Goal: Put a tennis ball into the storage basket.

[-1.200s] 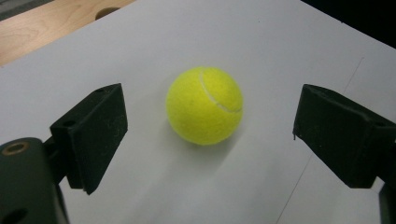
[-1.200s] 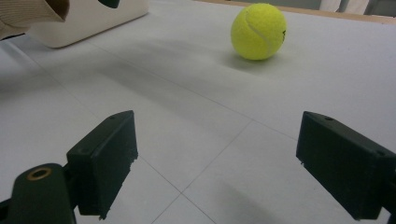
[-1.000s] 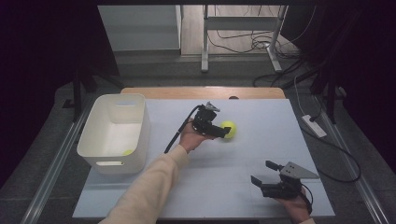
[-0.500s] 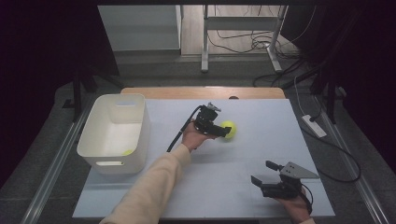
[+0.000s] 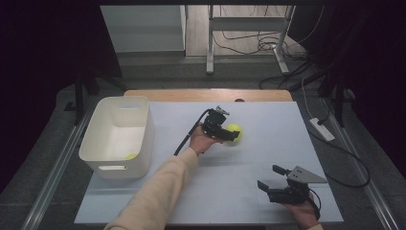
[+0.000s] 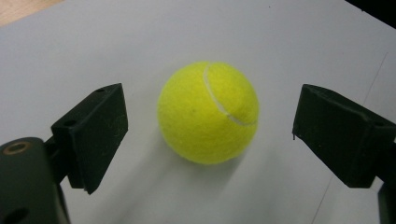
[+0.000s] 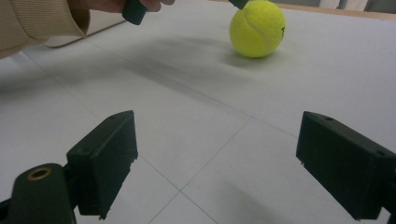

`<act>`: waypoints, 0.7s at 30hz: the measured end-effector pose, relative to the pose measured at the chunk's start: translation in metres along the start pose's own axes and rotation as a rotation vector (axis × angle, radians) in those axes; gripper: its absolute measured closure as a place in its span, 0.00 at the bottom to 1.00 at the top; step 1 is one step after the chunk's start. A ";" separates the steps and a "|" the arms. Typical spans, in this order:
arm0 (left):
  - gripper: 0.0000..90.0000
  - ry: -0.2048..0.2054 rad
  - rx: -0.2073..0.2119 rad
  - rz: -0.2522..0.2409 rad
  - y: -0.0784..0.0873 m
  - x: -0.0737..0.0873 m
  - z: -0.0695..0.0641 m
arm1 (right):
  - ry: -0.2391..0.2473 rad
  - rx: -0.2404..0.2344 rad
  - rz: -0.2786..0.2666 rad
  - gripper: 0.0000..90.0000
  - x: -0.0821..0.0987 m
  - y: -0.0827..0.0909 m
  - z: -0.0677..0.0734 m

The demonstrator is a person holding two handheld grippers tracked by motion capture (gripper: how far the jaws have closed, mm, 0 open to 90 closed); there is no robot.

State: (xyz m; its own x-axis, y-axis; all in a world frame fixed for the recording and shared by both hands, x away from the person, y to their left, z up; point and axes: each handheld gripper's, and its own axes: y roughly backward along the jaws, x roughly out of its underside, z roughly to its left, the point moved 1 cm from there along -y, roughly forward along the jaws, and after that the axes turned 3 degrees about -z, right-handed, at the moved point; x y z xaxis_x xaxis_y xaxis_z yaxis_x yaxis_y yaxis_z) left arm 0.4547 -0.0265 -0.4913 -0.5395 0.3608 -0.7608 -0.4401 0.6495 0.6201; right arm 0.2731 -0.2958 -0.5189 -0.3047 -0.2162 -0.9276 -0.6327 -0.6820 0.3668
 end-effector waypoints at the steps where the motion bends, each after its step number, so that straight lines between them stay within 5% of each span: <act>1: 0.12 0.007 0.003 -0.003 -0.001 0.000 0.000 | 0.000 0.000 0.000 0.14 0.000 0.000 0.000; 13: 0.12 0.004 0.009 0.031 -0.017 0.001 -0.001 | 0.000 -0.004 -0.002 0.14 0.000 0.001 0.000; 21: 0.11 -0.016 -0.028 0.063 -0.030 0.002 -0.004 | 0.002 -0.003 0.003 0.14 0.000 0.001 0.000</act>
State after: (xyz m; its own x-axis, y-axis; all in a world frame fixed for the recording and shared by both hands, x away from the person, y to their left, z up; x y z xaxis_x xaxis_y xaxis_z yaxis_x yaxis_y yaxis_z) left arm 0.4644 -0.0480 -0.5106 -0.5551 0.4115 -0.7228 -0.4259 0.6059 0.6720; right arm 0.2722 -0.2960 -0.5188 -0.3053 -0.2191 -0.9267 -0.6297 -0.6836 0.3691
